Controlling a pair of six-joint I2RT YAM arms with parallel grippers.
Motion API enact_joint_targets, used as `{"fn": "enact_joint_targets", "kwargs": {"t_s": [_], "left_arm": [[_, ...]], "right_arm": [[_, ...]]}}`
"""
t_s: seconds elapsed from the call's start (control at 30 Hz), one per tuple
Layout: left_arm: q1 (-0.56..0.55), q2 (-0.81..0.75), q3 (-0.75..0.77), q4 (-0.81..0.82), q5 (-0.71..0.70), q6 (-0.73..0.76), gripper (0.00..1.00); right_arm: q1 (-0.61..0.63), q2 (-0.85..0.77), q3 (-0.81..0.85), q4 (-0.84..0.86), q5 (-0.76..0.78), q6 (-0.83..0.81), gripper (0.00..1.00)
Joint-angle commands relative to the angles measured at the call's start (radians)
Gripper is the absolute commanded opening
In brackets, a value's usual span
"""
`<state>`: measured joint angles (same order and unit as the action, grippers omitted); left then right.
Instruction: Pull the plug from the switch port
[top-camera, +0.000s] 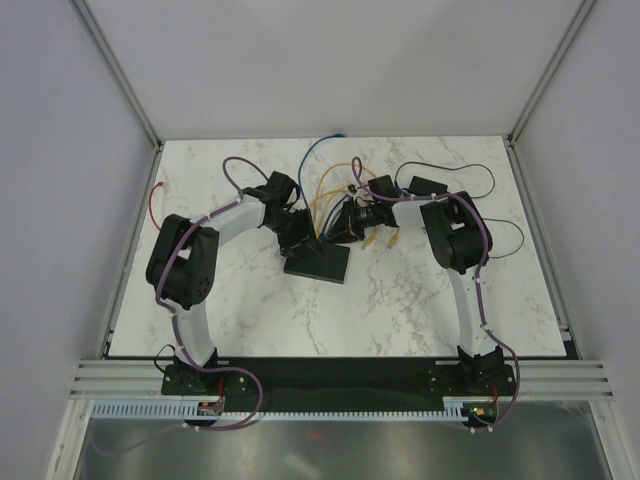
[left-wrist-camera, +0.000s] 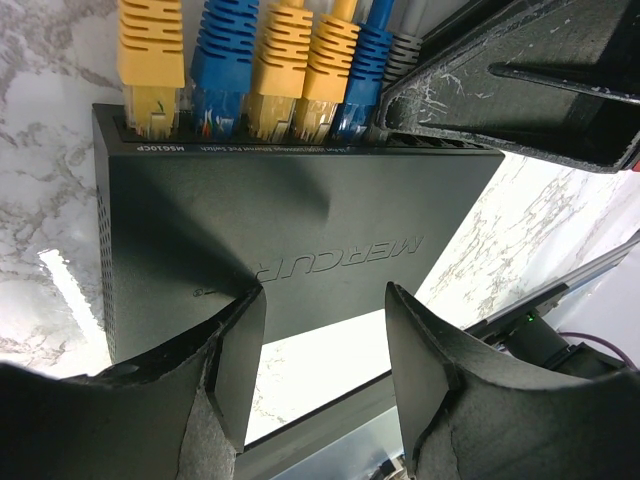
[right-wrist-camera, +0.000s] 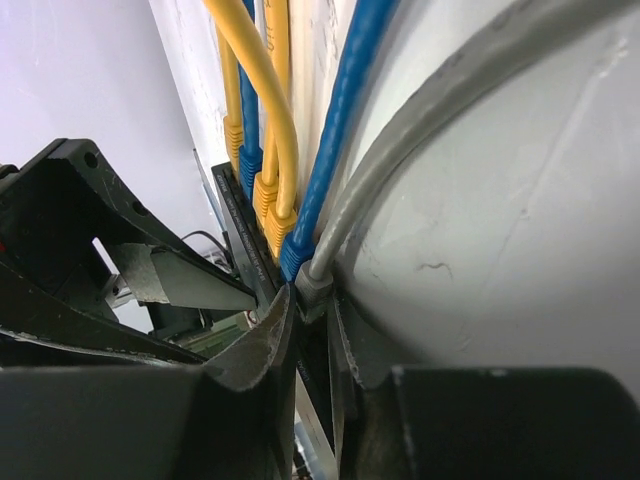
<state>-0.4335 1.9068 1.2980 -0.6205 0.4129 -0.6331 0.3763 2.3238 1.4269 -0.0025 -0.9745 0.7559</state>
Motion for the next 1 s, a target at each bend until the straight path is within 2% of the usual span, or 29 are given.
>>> {"fn": "enact_joint_targets", "kwargs": {"t_s": [0.0, 0.07, 0.2, 0.4, 0.47, 0.67, 0.77, 0.8, 0.9, 0.97], "left_arm": [[-0.002, 0.041, -0.025, -0.008, -0.036, 0.004, 0.60], [-0.002, 0.044, -0.025, -0.010, -0.034, 0.006, 0.60], [-0.002, 0.054, -0.037, -0.011, -0.037, -0.004, 0.61], [0.002, 0.072, -0.098, -0.016, -0.062, -0.076, 0.65], [0.007, 0.092, -0.130, -0.015, -0.051, -0.094, 0.66], [0.024, 0.101, -0.166, -0.015, -0.072, -0.105, 0.67], [0.030, 0.098, -0.167, -0.015, -0.079, -0.105, 0.67], [0.030, 0.100, -0.169, -0.013, -0.079, -0.106, 0.67], [0.030, 0.107, -0.170, -0.010, -0.074, -0.109, 0.67], [0.030, 0.109, -0.170, -0.008, -0.077, -0.109, 0.67]], "right_arm": [[0.006, 0.028, -0.029, 0.030, 0.025, -0.020, 0.19], [0.006, 0.034, -0.026, 0.030, 0.028, -0.023, 0.18], [0.009, 0.037, -0.013, 0.038, 0.057, -0.006, 0.00], [0.004, -0.027, -0.091, 0.208, 0.247, 0.100, 0.00], [0.000, -0.017, -0.063, 0.159, 0.322, 0.108, 0.00], [-0.011, -0.003, -0.032, 0.116, 0.327, 0.197, 0.00], [-0.020, -0.018, -0.046, 0.201, 0.315, 0.259, 0.00], [-0.022, -0.020, -0.037, 0.209, 0.318, 0.237, 0.00], [-0.016, -0.024, 0.068, 0.032, 0.370, 0.053, 0.00], [-0.014, -0.043, 0.072, 0.012, 0.384, -0.045, 0.00]]}}
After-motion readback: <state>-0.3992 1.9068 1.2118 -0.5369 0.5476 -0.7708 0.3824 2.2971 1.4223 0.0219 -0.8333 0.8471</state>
